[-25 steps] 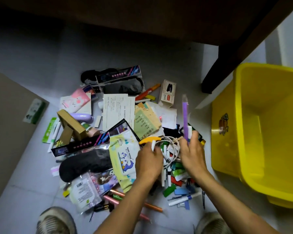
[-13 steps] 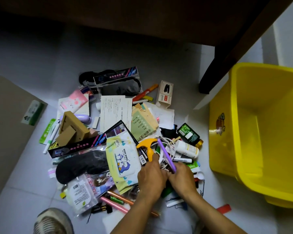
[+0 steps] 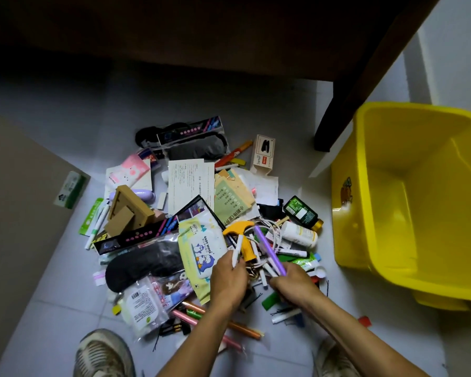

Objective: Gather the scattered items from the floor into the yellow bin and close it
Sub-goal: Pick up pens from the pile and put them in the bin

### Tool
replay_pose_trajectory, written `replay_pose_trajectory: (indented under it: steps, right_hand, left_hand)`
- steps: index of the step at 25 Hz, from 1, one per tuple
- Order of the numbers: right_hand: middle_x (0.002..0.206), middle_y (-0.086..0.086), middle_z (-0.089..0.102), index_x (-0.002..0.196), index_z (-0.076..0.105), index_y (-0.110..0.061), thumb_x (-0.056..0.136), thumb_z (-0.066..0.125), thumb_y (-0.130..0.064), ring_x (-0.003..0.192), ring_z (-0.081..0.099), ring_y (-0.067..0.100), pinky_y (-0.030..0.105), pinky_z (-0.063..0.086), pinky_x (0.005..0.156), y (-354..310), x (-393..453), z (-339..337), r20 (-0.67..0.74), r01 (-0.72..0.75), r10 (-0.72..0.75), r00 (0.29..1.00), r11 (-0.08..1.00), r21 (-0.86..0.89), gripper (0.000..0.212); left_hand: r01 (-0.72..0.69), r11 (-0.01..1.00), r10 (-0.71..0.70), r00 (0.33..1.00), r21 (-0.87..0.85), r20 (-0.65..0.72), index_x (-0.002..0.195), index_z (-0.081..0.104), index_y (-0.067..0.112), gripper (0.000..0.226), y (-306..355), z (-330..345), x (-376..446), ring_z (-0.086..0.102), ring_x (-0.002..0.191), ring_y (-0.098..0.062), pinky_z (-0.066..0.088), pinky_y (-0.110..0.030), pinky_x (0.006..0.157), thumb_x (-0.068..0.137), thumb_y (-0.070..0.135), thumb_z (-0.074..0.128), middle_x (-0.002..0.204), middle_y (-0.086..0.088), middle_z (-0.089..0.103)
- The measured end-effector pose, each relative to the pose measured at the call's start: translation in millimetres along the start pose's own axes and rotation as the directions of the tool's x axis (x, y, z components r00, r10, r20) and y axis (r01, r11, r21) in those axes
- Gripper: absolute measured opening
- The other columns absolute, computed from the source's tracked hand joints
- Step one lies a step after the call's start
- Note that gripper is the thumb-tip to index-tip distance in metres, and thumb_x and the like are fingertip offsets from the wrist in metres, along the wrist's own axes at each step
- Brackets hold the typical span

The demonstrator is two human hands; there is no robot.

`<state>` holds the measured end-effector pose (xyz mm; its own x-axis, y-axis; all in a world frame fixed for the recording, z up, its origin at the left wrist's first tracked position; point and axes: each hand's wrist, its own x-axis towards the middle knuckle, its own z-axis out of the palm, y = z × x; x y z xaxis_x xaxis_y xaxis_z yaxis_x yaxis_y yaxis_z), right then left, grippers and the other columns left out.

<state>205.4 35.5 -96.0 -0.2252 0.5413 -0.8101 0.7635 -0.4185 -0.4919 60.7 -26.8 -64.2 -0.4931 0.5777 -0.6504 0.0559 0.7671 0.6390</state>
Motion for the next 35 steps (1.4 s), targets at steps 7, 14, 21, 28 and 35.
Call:
replay_pose_trajectory:
  steps: [7, 14, 21, 28, 35]
  right_hand:
    - [0.073, -0.007, 0.059, 0.096, 0.059, -0.022, 0.084, 0.068, -0.038, 0.058, 0.056, 0.007, 0.023, 0.042, 0.048, -2, 10, 23, -0.175, 0.204, -0.317, 0.932, 0.859, -0.469, 0.022]
    - [0.046, 0.0, 0.055, 0.059, 0.053, -0.017, 0.071, 0.057, -0.03, 0.034, 0.047, 0.012, 0.016, 0.033, 0.039, -35, -63, -43, 0.168, -0.034, 0.028, 0.985, 0.999, 0.034, 0.018]
    - [0.054, 0.007, 0.054, 0.079, 0.057, -0.008, 0.085, 0.058, -0.003, 0.039, 0.043, 0.016, 0.023, 0.036, 0.038, -42, -134, -182, -0.452, 0.346, -0.112, 0.885, 0.807, 0.478, 0.009]
    - [0.141, 0.01, 0.052, 0.141, 0.047, -0.012, 0.094, 0.06, -0.029, 0.125, 0.053, 0.025, 0.037, 0.043, 0.102, -44, -97, -200, -0.607, 0.333, -0.114, 0.787, 0.906, 0.261, 0.052]
    - [0.099, -0.005, 0.068, 0.103, 0.068, -0.02, 0.09, 0.052, -0.012, 0.092, 0.061, 0.009, 0.025, 0.051, 0.079, -52, -77, -88, -0.579, 0.608, -0.61, 0.541, 0.759, -0.233, 0.021]
  left_hand:
    - [0.2, 0.93, -0.173, 0.978, -0.308, 0.113, 0.099, 0.06, 0.012, 0.015, 0, -10, -6, 0.047, 0.043, -0.014, 0.035, -0.022, 0.041, 0.096, 0.011, 0.046, 0.054, -0.002, 0.058]
    - [0.338, 0.64, -0.167, 0.938, -0.69, 0.304, 0.088, 0.057, 0.011, 0.01, 69, -10, -24, 0.033, 0.035, -0.013, 0.023, -0.015, 0.038, 0.09, 0.015, 0.048, 0.054, -0.003, 0.045]
    - [0.279, 0.661, 0.101, 0.887, -0.697, 0.451, 0.096, 0.057, 0.012, 0.021, 219, 63, -80, 0.042, 0.045, -0.015, 0.034, -0.023, 0.047, 0.099, 0.022, 0.038, 0.066, -0.008, 0.05]
    - [0.35, 0.669, 0.141, 0.806, -0.656, 0.575, 0.142, 0.04, 0.003, 0.059, 232, 92, -78, 0.048, 0.131, -0.031, 0.04, -0.042, 0.105, 0.102, 0.046, 0.035, 0.145, -0.015, 0.047]
    - [0.003, 0.896, 0.045, 0.994, -0.445, 0.097, 0.111, 0.067, 0.012, 0.023, 123, 51, -11, 0.065, 0.085, -0.019, 0.052, -0.03, 0.073, 0.093, 0.011, 0.053, 0.105, -0.01, 0.073]
